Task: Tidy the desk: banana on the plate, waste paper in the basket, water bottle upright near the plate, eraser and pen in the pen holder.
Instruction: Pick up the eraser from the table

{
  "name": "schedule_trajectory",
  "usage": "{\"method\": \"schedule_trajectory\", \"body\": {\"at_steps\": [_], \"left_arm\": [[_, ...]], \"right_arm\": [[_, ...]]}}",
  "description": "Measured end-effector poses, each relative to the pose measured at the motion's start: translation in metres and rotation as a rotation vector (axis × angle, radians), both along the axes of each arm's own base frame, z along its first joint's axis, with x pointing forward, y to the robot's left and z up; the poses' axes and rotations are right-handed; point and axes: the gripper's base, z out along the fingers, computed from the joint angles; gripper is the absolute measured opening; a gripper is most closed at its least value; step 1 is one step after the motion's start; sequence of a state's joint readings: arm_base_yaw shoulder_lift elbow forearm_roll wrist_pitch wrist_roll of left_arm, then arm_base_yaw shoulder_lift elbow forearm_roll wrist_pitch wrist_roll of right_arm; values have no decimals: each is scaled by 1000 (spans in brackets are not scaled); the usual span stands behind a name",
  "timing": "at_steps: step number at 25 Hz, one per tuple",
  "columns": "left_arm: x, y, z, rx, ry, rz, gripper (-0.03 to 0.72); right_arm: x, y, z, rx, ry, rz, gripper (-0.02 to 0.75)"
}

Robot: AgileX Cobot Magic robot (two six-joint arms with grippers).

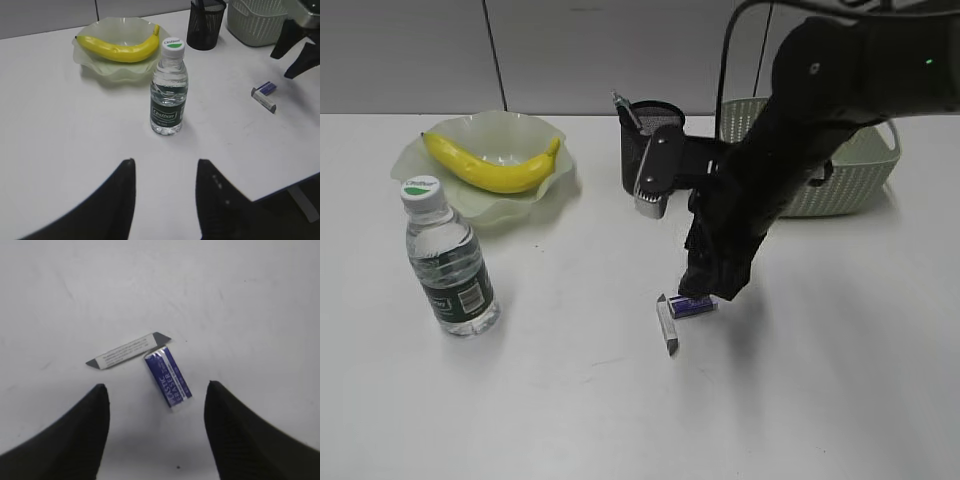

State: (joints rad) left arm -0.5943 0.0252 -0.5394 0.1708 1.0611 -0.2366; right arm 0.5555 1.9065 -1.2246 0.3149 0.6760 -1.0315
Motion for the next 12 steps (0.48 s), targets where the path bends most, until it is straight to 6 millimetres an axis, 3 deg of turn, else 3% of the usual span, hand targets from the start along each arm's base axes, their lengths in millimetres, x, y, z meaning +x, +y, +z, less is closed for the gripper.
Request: {"method": "schedule_trajectory", "body": {"at_steps": [6, 12], "left_arm": [[0, 0, 0, 2, -1, 1, 301], [0, 0, 0, 3, -2, 3, 301]], "right_arm": [[7, 4, -42, -59, 56, 58, 478], [14, 4, -60, -86, 13, 67, 442]]}}
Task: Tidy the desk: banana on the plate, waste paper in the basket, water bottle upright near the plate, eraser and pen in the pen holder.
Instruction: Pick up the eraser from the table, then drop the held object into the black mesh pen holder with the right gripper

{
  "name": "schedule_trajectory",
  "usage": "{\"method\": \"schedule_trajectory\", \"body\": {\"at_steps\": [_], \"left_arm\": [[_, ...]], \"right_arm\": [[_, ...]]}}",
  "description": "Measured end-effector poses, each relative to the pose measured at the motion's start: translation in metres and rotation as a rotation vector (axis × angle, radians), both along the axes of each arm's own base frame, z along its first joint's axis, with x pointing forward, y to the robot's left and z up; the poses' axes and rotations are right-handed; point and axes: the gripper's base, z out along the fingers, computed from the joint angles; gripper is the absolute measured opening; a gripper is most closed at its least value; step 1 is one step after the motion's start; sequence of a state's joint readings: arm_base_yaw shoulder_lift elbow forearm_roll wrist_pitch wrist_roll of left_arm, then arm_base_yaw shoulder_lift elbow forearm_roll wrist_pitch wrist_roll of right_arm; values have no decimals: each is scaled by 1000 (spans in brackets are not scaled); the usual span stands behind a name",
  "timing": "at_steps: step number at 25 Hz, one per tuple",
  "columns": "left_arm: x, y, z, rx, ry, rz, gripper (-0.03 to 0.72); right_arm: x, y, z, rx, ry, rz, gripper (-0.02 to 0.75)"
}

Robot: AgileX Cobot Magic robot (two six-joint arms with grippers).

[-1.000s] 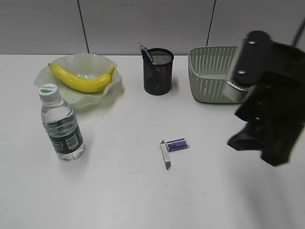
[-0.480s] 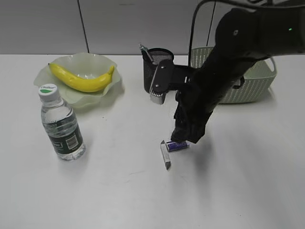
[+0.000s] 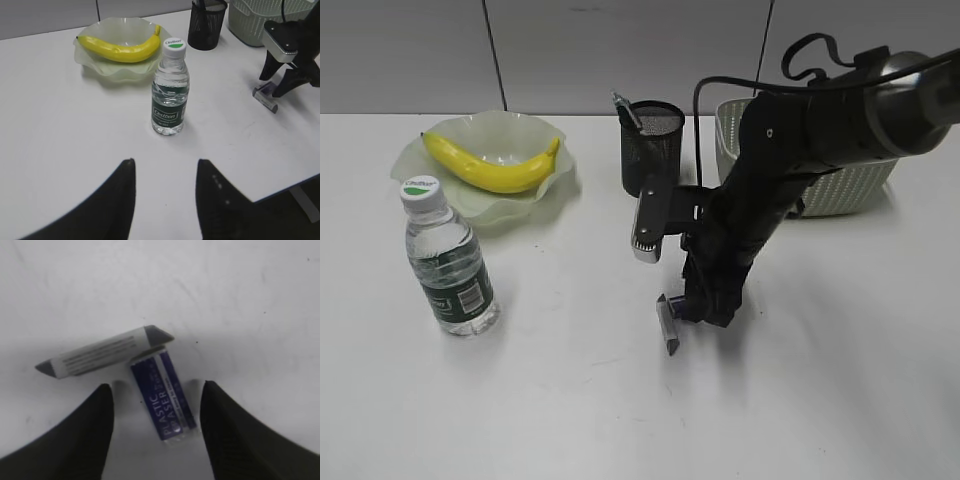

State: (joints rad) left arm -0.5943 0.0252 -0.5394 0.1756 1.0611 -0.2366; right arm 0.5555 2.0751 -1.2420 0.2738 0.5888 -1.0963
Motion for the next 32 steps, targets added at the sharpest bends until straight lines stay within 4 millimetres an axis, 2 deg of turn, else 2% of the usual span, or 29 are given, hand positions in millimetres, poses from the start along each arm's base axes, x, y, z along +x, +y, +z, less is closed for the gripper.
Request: {"method": "schedule_trajectory", "body": {"at_steps": [4, 9, 11, 13, 14, 17, 20, 25, 27, 30, 32], "left_arm": [[0, 0, 0, 2, -1, 2, 301], [0, 0, 0, 3, -2, 2, 301], [0, 0, 0, 3, -2, 3, 301], [0, 0, 0, 3, -2, 3, 301], [0, 0, 0, 4, -3, 3, 301], [0, 0, 0, 4, -3, 3, 301], [0, 0, 0, 4, -3, 3, 301], [0, 0, 0, 4, -3, 3, 301], [0, 0, 0, 4, -3, 3, 301], [0, 0, 0, 4, -3, 3, 301], [0, 0, 0, 4, -3, 3, 301]], "right_arm": [[3, 0, 0, -3, -33, 6, 436], [4, 0, -10, -16, -15, -8, 419], [5, -1, -10, -20, -18, -23, 353], [5, -1, -10, -28, -21, -35, 228], [6, -1, -10, -30, -22, -42, 190], [9, 0, -6, -28, -12, -82, 195], [15, 4, 15, 13, -53, -125, 195], [39, 16, 84, 220, -303, -227, 195], [52, 22, 105, 340, -430, -291, 195], [68, 27, 119, 506, -599, -379, 195], [78, 28, 116, 592, -676, -453, 195]]}}
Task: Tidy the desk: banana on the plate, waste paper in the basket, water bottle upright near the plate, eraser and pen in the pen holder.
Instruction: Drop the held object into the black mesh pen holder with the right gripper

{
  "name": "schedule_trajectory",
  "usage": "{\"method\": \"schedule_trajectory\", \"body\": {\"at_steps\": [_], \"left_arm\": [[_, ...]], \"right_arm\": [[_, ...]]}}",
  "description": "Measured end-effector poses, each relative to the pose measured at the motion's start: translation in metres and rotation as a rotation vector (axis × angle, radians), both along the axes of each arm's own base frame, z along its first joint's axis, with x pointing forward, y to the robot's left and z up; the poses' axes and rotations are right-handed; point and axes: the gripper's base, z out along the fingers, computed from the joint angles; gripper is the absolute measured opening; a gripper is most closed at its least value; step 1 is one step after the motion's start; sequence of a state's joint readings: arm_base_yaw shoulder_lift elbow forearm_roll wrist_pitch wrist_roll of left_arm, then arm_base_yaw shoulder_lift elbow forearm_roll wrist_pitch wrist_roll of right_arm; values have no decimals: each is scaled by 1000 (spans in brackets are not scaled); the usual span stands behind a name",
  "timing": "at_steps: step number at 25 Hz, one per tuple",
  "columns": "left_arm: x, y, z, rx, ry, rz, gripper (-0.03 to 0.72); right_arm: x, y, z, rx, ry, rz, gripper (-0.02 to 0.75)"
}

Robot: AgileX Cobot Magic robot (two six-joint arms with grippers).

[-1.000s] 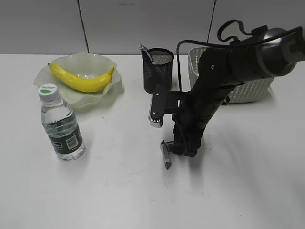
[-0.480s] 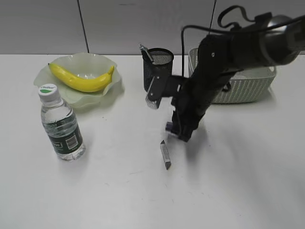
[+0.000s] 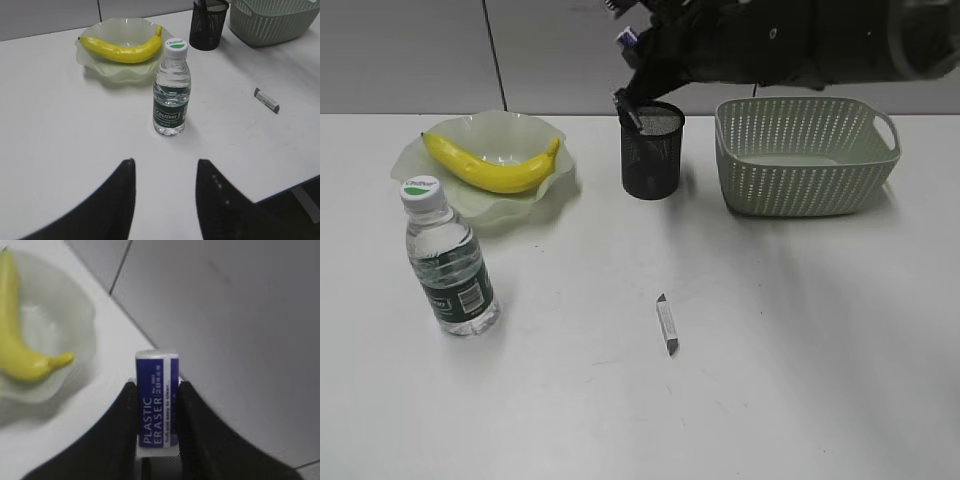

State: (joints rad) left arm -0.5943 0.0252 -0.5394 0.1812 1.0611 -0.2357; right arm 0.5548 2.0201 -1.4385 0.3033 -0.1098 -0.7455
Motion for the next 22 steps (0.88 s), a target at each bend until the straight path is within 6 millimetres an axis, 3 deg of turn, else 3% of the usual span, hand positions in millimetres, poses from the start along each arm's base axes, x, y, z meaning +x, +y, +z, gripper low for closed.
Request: {"method": "schedule_trajectory", "body": {"at_steps": [2, 7, 10, 14, 17, 19, 22], "left_arm": [[0, 0, 0, 0, 0, 0, 301], [0, 0, 0, 0, 0, 0, 301], [0, 0, 0, 1, 0, 0, 301], [0, 0, 0, 1, 0, 0, 301], [0, 0, 0, 1, 0, 0, 301], [0, 0, 0, 1, 0, 0, 301], [0, 0, 0, 1, 0, 0, 301]], "right_arm": [[10, 0, -9, 74, -52, -71, 195], [30, 0, -52, 142, 3, -181, 195], [34, -1, -61, 203, 41, -247, 204], [35, -2, -62, 225, 52, -268, 328], [33, -1, -60, 223, 88, -252, 371], [30, 0, -52, 226, 114, -232, 378], [22, 0, -23, 245, 136, -191, 382]]}}
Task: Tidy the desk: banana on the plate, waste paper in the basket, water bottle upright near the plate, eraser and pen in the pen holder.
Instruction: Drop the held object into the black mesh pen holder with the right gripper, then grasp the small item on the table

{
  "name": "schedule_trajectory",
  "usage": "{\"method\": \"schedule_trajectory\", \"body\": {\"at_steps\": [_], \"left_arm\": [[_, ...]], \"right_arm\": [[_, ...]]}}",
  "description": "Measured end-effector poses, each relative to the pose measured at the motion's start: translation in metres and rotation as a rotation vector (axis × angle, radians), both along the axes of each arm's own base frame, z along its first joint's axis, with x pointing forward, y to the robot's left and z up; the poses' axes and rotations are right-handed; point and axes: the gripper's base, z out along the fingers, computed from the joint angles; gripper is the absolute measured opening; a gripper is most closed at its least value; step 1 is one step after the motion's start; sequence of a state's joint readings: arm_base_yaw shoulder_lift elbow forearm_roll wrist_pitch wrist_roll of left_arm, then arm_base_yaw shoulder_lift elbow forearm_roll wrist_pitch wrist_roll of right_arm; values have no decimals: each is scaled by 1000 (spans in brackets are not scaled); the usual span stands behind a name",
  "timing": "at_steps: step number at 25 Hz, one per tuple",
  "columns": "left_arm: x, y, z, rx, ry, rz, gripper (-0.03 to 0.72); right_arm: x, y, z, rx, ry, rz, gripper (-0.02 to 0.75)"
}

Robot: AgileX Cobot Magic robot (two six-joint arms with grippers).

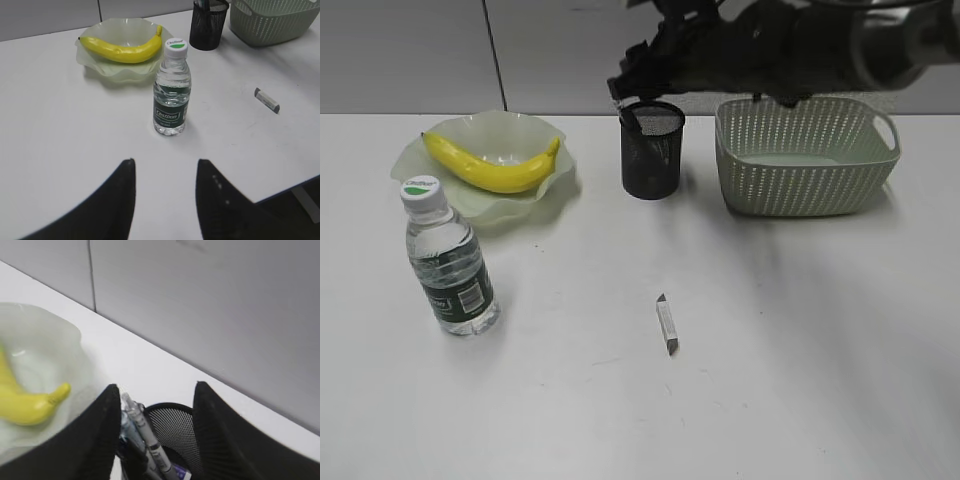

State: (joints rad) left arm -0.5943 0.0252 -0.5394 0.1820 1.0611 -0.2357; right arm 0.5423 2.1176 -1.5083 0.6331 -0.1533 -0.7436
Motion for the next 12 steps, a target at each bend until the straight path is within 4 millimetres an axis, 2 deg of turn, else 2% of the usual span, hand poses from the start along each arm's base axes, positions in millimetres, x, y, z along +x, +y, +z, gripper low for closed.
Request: {"method": "schedule_trajectory", "body": {"at_steps": [3, 7, 9, 12], "left_arm": [[0, 0, 0, 0, 0, 0, 301], [0, 0, 0, 0, 0, 0, 301], [0, 0, 0, 0, 0, 0, 301], [0, 0, 0, 0, 0, 0, 301]], "right_arm": [[-16, -2, 44, 17, 6, 77, 382], [-49, -10, 108, 30, 13, 187, 382], [-68, -18, 137, 22, 16, 219, 382], [-94, -40, 167, -48, 70, 176, 382]]}}
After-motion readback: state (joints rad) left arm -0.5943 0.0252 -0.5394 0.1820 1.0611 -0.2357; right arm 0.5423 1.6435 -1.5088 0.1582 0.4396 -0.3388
